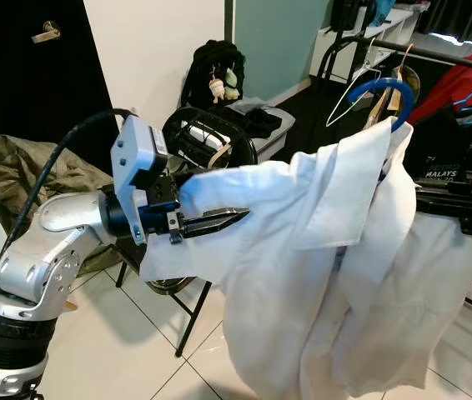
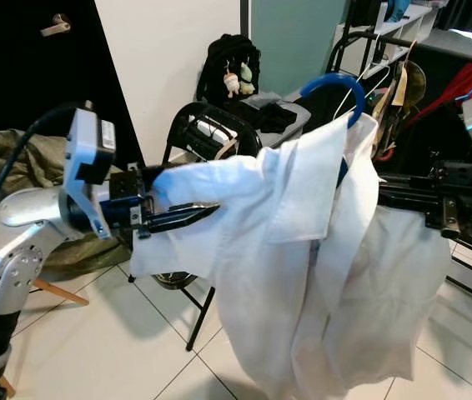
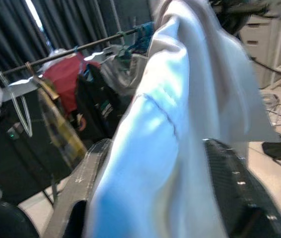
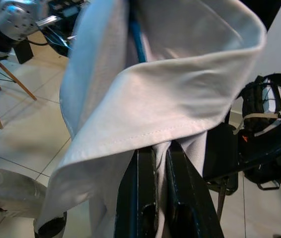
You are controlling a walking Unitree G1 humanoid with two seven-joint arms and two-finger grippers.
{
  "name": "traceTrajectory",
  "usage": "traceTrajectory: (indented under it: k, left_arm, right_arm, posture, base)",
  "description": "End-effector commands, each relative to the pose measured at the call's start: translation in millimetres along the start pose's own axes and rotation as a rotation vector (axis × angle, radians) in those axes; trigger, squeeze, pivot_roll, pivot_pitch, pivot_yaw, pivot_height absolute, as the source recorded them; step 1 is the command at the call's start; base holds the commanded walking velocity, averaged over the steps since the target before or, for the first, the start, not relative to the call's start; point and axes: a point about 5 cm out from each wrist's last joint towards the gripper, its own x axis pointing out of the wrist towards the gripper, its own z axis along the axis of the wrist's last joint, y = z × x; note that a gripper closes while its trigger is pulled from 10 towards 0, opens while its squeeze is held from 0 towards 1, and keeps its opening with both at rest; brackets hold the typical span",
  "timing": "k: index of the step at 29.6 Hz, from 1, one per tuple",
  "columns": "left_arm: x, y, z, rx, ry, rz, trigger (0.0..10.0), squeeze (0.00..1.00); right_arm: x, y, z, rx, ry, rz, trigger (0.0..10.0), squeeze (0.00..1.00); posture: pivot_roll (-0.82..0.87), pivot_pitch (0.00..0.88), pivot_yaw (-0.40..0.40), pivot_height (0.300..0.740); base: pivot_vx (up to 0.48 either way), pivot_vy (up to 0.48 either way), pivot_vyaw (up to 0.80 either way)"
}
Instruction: Hang hanger
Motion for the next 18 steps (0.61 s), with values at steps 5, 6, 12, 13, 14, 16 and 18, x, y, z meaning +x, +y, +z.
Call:
traceTrajectory:
  k: [5, 6, 12, 13, 14, 16, 18]
  left_arm:
    - [-45.1, 29.9, -3.4, 0.028, 0.074, 0.196, 10.0, 1.0]
    - [-45.1, 29.9, -3.4, 0.028, 0.074, 0.196, 10.0, 1.0]
    - [-81.2, 48.8, 1.1, -0.045, -0.006, 0.311, 10.0, 1.0]
    - [-81.2, 48.8, 1.1, -0.045, -0.006, 0.311, 10.0, 1.0]
    - [-81.2, 48.8, 1.1, -0.045, -0.006, 0.311, 10.0, 1.0]
    - [-86.3, 50.4, 4.1, -0.077, -0.061, 0.308, 10.0, 0.0]
    - [-83.4, 48.5, 6.2, -0.097, -0.106, 0.278, 10.0, 0.0]
  right_arm:
    - [-28.6, -2.7, 16.0, -0.035, -0.03, -0.082, 0.0, 0.0]
    - [-28.6, -2.7, 16.0, -0.035, -0.03, -0.082, 0.0, 0.0]
    - [-48.0, 4.1, 29.9, -0.051, -0.079, -0.057, 0.0, 0.0]
    - [-48.0, 4.1, 29.9, -0.051, -0.079, -0.057, 0.0, 0.0]
    - [-48.0, 4.1, 29.9, -0.051, -0.079, -0.057, 0.0, 0.0]
    - [-51.7, 6.8, 33.7, -0.053, -0.092, -0.046, 0.0, 0.0]
    - [-53.1, 9.9, 36.2, -0.052, -0.098, -0.027, 0.0, 0.0]
  posture:
    - [-0.12, 0.066, -0.007, 0.74]
    - [-0.12, 0.066, -0.007, 0.74]
    - [-0.12, 0.073, 0.011, 0.74]
    - [-0.12, 0.073, 0.011, 0.74]
    - [-0.12, 0.073, 0.011, 0.74]
    - [-0.13, 0.073, 0.014, 0.74]
    - [-0.13, 0.076, 0.019, 0.74]
  base:
    - [0.0, 0.0, 0.0]
    - [0.0, 0.0, 0.0]
    - [0.0, 0.0, 0.0]
    - [0.0, 0.0, 0.0]
    - [0.0, 0.0, 0.0]
    - [0.0, 0.0, 0.0]
    - [0.0, 0.0, 0.0]
